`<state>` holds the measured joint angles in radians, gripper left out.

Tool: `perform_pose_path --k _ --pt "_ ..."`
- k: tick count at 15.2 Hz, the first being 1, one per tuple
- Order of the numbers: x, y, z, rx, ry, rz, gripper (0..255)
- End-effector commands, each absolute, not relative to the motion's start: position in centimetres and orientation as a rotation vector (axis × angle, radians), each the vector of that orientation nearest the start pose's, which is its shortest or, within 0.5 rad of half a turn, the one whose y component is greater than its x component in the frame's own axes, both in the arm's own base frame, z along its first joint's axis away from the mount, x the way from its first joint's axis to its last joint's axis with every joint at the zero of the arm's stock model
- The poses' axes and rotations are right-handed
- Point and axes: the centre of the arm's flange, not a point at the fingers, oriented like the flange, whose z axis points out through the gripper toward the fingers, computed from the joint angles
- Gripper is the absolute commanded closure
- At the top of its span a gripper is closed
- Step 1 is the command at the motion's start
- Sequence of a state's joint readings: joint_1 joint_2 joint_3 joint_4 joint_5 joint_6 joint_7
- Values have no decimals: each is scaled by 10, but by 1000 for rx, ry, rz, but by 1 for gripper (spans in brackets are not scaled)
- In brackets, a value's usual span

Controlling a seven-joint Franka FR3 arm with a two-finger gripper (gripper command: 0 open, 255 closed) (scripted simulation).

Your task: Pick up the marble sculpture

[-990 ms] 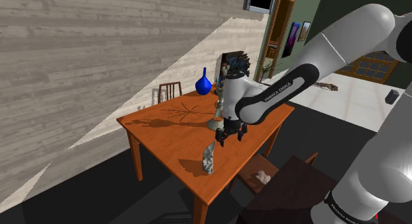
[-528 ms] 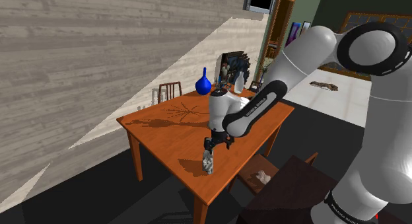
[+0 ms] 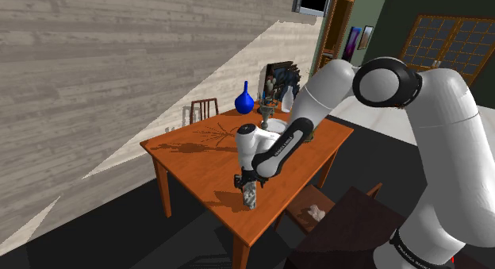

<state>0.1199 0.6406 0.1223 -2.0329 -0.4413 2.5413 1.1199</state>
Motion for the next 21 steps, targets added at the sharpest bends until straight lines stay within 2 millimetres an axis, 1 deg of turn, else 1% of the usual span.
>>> perform_pose_path --k 1,6,8,9,18,21 --pt "561 147 102 -3220 860 -15 0" --pt "561 147 76 -3220 860 -15 0" --pt "561 147 73 -3220 860 -15 0" --pt "562 147 72 -3220 860 -15 255" --pt "561 147 73 -3220 860 -15 255" --pt "561 147 89 -3220 860 -15 255"
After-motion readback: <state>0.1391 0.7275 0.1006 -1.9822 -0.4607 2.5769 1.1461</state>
